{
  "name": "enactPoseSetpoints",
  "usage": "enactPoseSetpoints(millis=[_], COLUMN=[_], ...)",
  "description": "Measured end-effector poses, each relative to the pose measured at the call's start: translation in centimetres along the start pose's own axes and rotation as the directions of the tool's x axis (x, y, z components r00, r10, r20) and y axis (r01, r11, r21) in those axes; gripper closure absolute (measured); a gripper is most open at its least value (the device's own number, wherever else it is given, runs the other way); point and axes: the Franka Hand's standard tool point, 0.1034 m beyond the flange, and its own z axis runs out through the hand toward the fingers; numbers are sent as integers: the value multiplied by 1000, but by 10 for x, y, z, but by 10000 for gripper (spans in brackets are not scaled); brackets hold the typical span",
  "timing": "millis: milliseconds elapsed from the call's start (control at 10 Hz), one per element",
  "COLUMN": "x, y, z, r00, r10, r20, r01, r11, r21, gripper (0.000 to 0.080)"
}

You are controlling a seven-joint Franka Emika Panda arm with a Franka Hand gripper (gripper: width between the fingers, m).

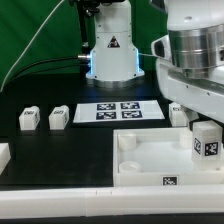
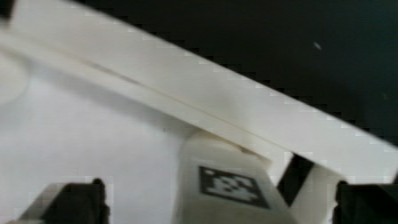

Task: Assemble one leg

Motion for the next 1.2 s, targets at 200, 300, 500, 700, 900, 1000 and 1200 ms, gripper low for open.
enactPoseSetpoints(millis=[200,300,500,700,900,1000,1200], x=[2,2,5,8,8,8,8], y=[-1,-1,-1,-1,-1,-1,-1], z=[-1,-2,-4,-5,-5,-5,-5], r00=[959,931,771,542,474,477,477], r10=[-282,-365,-636,-840,-880,-879,-879], r20=[-11,-11,-15,-5,1,1,1], r01=[282,364,635,838,878,877,877], r11=[959,931,771,541,473,476,475], r21=[-15,-19,-42,-73,-72,-72,-72], gripper=[150,150,150,150,150,150,276])
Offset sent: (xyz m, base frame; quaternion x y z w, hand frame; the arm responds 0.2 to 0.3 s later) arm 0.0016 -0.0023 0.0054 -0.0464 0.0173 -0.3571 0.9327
